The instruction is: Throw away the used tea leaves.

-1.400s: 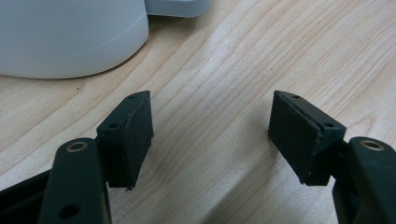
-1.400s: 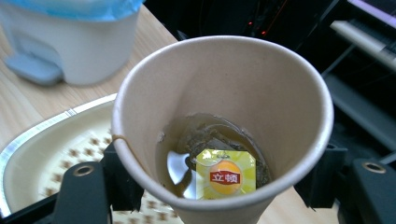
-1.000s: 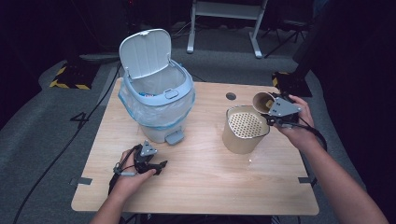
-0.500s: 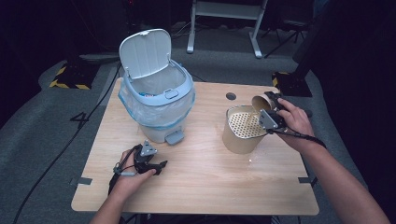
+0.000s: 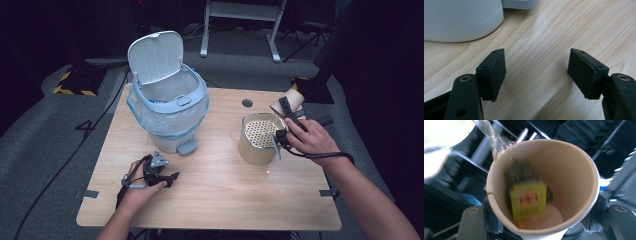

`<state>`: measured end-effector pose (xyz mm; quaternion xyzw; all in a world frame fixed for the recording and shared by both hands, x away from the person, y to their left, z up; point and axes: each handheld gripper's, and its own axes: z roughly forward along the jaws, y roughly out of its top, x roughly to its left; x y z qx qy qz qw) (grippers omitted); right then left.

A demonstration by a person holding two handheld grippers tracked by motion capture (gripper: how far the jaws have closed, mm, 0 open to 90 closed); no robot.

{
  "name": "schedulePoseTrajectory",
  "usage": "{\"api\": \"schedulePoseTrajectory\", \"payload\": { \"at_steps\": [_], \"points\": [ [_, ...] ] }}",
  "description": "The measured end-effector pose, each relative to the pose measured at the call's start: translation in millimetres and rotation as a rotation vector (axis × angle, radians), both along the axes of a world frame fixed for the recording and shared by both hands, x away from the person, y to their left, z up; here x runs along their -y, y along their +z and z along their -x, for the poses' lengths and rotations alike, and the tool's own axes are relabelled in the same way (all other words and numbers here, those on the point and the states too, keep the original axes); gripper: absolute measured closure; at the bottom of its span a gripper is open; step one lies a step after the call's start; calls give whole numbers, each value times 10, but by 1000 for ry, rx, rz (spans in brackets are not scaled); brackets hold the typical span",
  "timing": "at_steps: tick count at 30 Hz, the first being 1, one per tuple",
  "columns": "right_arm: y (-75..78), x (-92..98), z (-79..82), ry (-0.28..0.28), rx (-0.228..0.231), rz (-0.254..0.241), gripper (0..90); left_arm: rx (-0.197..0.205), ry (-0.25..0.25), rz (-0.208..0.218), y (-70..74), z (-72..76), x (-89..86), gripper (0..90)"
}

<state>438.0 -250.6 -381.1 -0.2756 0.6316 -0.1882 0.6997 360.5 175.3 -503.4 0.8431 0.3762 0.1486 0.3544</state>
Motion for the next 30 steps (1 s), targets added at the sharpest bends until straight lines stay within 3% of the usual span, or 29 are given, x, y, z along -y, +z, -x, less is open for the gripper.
{"api": "schedulePoseTrajectory", "payload": {
  "at_steps": [2, 5, 11, 15, 30],
  "points": [
    [-25, -23, 25, 5, 56, 63, 348, 0, 0, 0, 0, 0, 0, 311],
    [-26, -52, 37, 15, 99, 129, 349, -1, 0, 1, 0, 1, 1, 310],
    [-7, -97, 44, 26, 121, 180, 349, 0, 0, 0, 0, 0, 0, 311],
    [0, -114, 50, 26, 125, 188, 349, -3, 1, 1, 0, 4, 0, 310],
    [25, -104, 49, 26, 98, 139, 344, -1, 1, 1, 0, 3, -1, 310]
  ]
}}
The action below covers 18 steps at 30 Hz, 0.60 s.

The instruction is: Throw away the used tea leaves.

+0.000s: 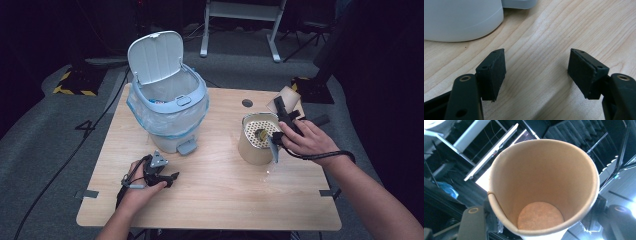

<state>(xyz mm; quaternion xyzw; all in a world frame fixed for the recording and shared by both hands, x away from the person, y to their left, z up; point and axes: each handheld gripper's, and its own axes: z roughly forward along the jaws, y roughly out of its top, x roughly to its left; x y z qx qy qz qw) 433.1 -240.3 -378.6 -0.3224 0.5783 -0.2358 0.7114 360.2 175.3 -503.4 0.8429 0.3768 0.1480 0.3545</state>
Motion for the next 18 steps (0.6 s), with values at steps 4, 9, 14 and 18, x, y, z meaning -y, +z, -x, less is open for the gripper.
{"api": "schedulePoseTrajectory", "payload": {
  "at_steps": [4, 9, 14, 18],
  "points": [
    [79, 42, -37, -11, -103, -181, 335, -1, 0, 1, 0, 1, 1, 310],
    [236, 158, -104, -44, -306, -504, 326, 0, 0, 0, 0, 0, 0, 310],
    [393, 316, -188, -45, -567, -921, 317, -1, 0, 1, 0, -1, -1, 310],
    [456, 466, -276, -34, -794, -1248, 315, -2, -2, 3, 0, -9, -1, 307]
  ]
}}
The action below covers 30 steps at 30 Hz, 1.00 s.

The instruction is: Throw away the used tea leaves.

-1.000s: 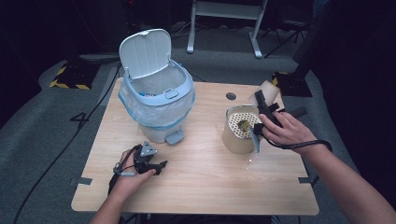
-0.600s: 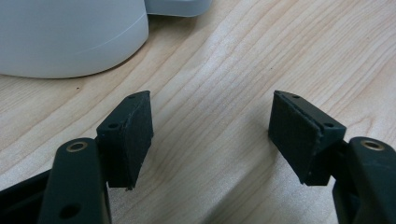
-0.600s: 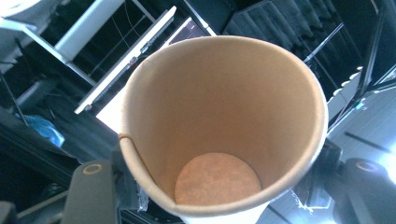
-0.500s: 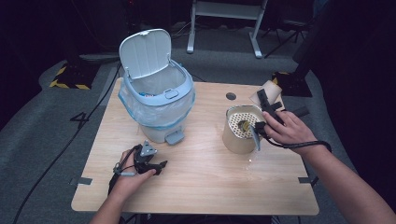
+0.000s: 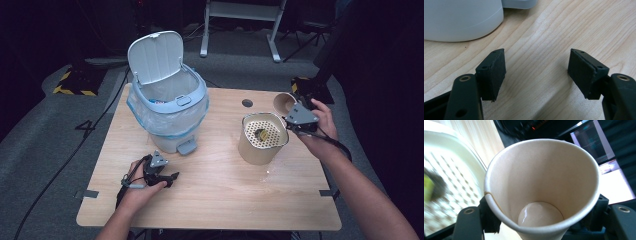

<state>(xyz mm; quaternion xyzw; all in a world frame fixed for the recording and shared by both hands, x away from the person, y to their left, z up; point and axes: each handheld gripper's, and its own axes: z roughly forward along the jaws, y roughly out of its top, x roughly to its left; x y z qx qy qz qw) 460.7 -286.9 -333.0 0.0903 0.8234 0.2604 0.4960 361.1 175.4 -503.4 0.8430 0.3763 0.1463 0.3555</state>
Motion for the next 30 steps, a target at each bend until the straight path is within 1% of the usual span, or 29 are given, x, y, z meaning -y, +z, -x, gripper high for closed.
{"api": "schedulePoseTrajectory", "payload": {
  "at_steps": [1, 3, 5, 7, 9, 11, 14, 15, 17, 18, 19, 23, 25, 30],
  "points": [
    [12, 35, -16, 2, -39, -63, 315, -6, 1, 3, 0, -2, 4, 304],
    [26, 87, -40, -13, -130, -164, 315, -5, -3, 2, 0, -17, 8, 298],
    [30, 130, -59, -22, -218, -260, 314, -5, -7, 1, -1, -36, 12, 290],
    [32, 162, -79, -10, -288, -342, 314, -6, -11, 1, -1, -52, 15, 278],
    [35, 185, -96, 12, -353, -408, 314, -11, -12, 6, -1, -57, 10, 277],
    [44, 205, -111, 36, -411, -457, 314, -14, -16, 18, -1, -65, -1, 276],
    [50, 235, -141, 64, -503, -510, 314, -21, -12, 28, 0, -68, -16, 276],
    [49, 243, -151, 58, -525, -519, 314, -23, -14, 26, 2, -67, -20, 276],
    [47, 259, -162, 31, -537, -504, 313, -20, -13, 18, 1, -62, -15, 276],
    [43, 268, -167, 29, -548, -508, 313, -11, -15, 5, 1, -59, -10, 276],
    [39, 281, -173, 33, -565, -527, 313, -11, -16, 4, -1, -55, -2, 276],
    [46, 317, -188, 54, -593, -581, 312, -7, -14, -1, -3, -52, 4, 273],
    [58, 330, -189, 57, -592, -593, 311, -7, -14, -1, -3, -51, 4, 273],
    [77, 350, -180, 60, -588, -596, 310, -7, -14, -1, -3, -51, 4, 273]
  ]
}}
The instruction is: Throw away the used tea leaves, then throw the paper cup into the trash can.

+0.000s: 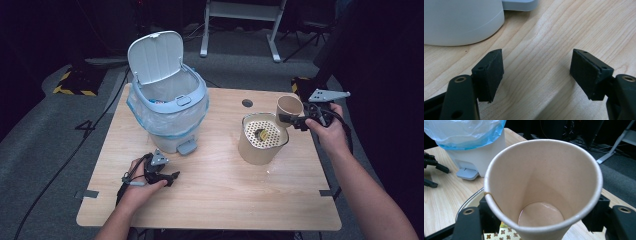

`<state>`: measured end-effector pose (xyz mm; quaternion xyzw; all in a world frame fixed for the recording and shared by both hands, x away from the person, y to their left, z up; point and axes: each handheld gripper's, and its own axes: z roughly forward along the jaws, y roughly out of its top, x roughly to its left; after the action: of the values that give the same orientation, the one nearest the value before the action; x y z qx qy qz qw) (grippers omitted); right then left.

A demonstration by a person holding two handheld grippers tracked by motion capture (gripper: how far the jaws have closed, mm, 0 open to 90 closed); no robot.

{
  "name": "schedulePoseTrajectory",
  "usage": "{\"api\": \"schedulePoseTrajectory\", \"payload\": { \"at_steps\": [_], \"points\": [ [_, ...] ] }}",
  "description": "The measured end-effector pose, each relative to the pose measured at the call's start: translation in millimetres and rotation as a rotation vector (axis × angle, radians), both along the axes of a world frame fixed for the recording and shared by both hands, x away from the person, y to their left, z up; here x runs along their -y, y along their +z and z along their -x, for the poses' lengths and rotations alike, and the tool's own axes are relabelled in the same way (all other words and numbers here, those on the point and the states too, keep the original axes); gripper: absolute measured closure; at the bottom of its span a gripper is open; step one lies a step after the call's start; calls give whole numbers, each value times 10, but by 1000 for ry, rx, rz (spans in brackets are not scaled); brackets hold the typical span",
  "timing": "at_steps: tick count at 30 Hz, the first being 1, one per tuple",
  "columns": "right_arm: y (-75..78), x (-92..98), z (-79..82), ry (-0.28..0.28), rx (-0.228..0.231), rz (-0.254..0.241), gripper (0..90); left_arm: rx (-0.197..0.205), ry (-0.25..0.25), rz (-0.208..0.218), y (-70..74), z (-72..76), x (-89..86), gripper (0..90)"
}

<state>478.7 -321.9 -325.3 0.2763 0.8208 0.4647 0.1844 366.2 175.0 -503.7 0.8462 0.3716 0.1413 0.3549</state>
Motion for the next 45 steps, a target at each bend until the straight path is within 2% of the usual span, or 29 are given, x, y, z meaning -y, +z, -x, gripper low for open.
{"api": "schedulePoseTrajectory", "payload": {
  "at_steps": [7, 17, 19, 22, 27, 37, 45],
  "points": [
    [26, -41, 25, 23, 15, 9, 309, 3, 4, -4, 2, 4, 1, 273],
    [122, -138, -23, 63, 26, 6, 307, -2, 7, -3, 3, 9, -2, 272],
    [152, -176, -32, 73, 31, 12, 307, 1, -13, -1, 3, 7, -43, 274],
    [211, -256, -45, 81, 52, 37, 305, -2, 3, 2, 1, -7, -130, 280],
    [316, -397, -93, 113, 50, 25, 304, 3, 14, -2, 0, -14, -159, 280],
    [623, -669, -217, 153, 69, -8, 304, 3, 15, -2, 0, -13, -158, 280],
    [787, -882, -317, 189, 80, -54, 304, 3, 16, -1, -1, -11, -157, 280]
  ]
}}
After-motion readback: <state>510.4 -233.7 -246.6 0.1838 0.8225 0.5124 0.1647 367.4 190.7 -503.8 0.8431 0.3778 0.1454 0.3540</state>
